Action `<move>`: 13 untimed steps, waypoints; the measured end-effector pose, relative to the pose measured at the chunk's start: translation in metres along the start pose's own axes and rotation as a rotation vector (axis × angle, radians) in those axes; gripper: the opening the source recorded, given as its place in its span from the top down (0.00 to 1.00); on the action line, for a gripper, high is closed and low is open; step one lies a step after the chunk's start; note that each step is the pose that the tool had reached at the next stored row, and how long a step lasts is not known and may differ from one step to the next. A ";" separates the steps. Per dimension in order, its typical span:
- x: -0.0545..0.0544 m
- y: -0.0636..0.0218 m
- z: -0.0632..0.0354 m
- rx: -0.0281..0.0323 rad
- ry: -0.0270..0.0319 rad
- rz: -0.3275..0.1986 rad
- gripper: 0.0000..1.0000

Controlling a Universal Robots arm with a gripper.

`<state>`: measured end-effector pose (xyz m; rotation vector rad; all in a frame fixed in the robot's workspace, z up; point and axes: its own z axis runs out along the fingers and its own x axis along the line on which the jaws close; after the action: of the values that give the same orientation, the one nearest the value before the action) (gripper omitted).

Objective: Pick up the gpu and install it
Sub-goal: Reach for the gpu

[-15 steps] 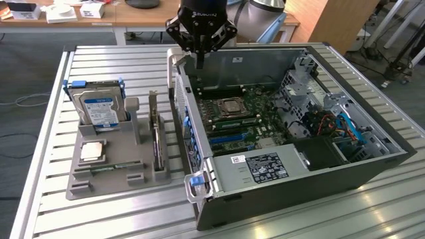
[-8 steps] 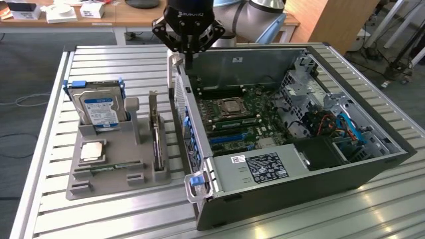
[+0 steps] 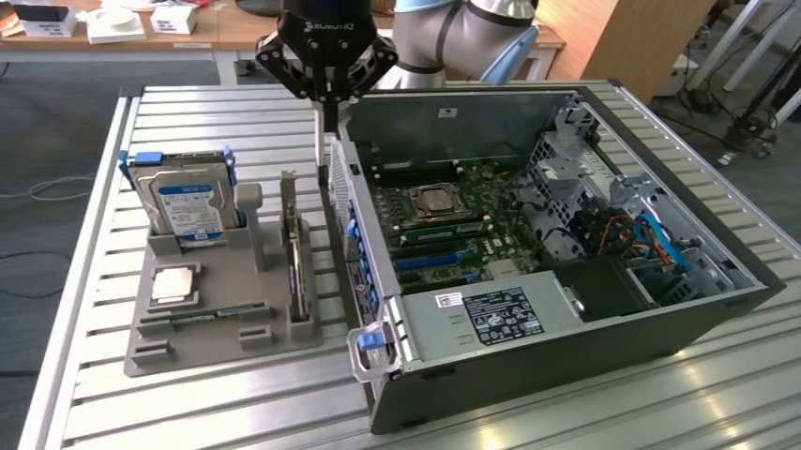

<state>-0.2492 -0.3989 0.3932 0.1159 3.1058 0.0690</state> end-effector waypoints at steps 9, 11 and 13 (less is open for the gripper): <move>0.019 -0.0014 -0.0006 -0.0002 -0.0013 0.000 0.89; 0.022 -0.0016 -0.0007 -0.0001 -0.0014 0.000 0.89; 0.025 -0.0018 -0.0008 -0.0002 -0.0014 0.000 0.89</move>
<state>-0.2740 -0.3988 0.3931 0.1160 3.1044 0.0692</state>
